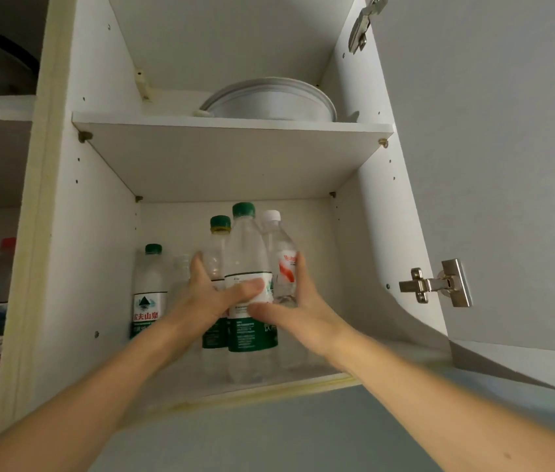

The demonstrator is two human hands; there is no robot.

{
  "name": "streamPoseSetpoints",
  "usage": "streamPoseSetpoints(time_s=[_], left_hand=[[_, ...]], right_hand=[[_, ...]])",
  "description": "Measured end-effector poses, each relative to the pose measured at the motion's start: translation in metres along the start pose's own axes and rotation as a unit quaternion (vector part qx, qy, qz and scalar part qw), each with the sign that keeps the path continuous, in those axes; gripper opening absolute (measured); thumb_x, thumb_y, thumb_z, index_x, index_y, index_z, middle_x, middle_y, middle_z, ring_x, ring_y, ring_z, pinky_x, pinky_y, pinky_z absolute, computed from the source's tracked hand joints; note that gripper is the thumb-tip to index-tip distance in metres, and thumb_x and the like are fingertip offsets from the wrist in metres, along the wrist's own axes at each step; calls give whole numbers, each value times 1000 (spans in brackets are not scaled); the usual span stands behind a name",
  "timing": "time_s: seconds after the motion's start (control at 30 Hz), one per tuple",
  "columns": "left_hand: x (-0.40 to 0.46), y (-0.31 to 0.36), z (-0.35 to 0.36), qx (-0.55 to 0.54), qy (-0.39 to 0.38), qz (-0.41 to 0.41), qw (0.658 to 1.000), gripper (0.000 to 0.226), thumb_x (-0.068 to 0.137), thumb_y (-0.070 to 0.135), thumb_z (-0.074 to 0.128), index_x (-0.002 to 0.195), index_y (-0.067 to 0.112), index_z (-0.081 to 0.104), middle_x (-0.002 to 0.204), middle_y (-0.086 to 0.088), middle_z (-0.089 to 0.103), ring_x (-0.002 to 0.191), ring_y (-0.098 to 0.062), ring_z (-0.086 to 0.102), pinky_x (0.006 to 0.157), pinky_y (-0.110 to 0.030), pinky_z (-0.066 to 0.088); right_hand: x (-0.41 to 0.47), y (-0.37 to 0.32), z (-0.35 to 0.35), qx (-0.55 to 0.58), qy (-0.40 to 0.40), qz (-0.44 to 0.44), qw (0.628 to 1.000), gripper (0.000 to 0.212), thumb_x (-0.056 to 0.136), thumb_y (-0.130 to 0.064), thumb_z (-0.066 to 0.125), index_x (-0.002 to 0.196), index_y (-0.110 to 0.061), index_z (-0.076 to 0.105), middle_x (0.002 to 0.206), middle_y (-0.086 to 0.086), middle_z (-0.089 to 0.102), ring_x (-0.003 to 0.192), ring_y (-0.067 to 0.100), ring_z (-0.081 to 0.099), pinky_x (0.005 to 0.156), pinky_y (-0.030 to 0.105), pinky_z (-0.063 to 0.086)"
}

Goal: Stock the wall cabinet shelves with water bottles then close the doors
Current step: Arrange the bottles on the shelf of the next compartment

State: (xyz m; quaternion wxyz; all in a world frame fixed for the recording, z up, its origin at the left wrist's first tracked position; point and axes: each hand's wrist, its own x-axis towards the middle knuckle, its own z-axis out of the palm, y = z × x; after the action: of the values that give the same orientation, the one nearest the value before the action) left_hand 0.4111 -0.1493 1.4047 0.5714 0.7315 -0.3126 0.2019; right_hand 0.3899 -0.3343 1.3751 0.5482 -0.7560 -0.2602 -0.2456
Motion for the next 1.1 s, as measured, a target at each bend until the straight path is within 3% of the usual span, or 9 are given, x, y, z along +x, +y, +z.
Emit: streamPoseSetpoints(time_s=[0.1,0.33,0.43,0.53,0.6,0.73,0.8,0.9,1.1], left_hand=[[-13,-4,-32,24,42,-14,999,126,45,66,86,149,44,18,134,-3,60,114,-27,66,97,-54,55],[-27,-10,-73,123,198,-23,972,123,40,68,82,143,37,24,139,-12,47,118,-33,58,91,-54,58],[-28,-13,-71,169,229,-32,958,114,50,67,82,143,40,22,139,-11,37,123,-33,51,92,-48,56],[-25,-14,-70,175,228,-32,957,114,64,56,86,151,38,15,145,-12,35,127,-35,48,93,-48,54],[-28,-13,-73,164,211,-22,963,112,62,59,85,150,33,22,143,-11,42,124,-34,53,94,-52,56],[-33,-13,-81,124,173,-5,977,88,69,56,83,139,31,37,125,-3,62,109,-26,66,85,-49,61],[-34,-13,-84,118,163,-7,980,79,74,53,82,136,33,39,122,-1,64,106,-24,68,79,-42,61],[-39,-11,-81,126,148,-6,981,89,61,68,83,131,36,39,120,0,65,105,-23,69,76,-37,61],[-43,-6,-74,239,185,44,952,109,65,73,75,150,24,27,142,-9,48,126,-32,54,99,-54,53]], right_hand=[[17,-4,43,21,-55,-1,998,137,63,-54,84,154,-49,-18,166,-5,18,148,25,32,118,54,35],[43,-13,100,-8,-152,-26,988,145,60,-61,89,151,-51,-24,167,-13,15,155,18,14,123,55,23],[46,-10,102,-9,-152,-15,988,151,57,-57,92,153,-47,-24,165,-18,19,153,14,20,121,51,30],[49,-6,97,43,-181,-36,982,130,68,-35,92,148,-55,-8,130,-45,50,121,-19,50,92,15,52],[49,-5,91,70,-182,-27,980,122,71,-26,91,149,-53,1,108,-48,55,98,-24,57,72,4,50],[45,-10,88,126,-160,-30,979,94,70,-14,91,143,-39,36,127,-12,68,119,11,65,104,36,50],[40,-12,91,115,-163,-6,980,102,68,-15,92,146,-39,30,131,-11,63,120,12,61,108,38,45],[32,-12,96,62,-183,40,980,127,69,-24,92,152,-45,-1,123,-30,44,114,-6,45,96,18,37],[28,-16,93,75,-167,87,979,140,72,-16,91,158,-29,-19,154,-2,37,146,23,30,120,40,21]])
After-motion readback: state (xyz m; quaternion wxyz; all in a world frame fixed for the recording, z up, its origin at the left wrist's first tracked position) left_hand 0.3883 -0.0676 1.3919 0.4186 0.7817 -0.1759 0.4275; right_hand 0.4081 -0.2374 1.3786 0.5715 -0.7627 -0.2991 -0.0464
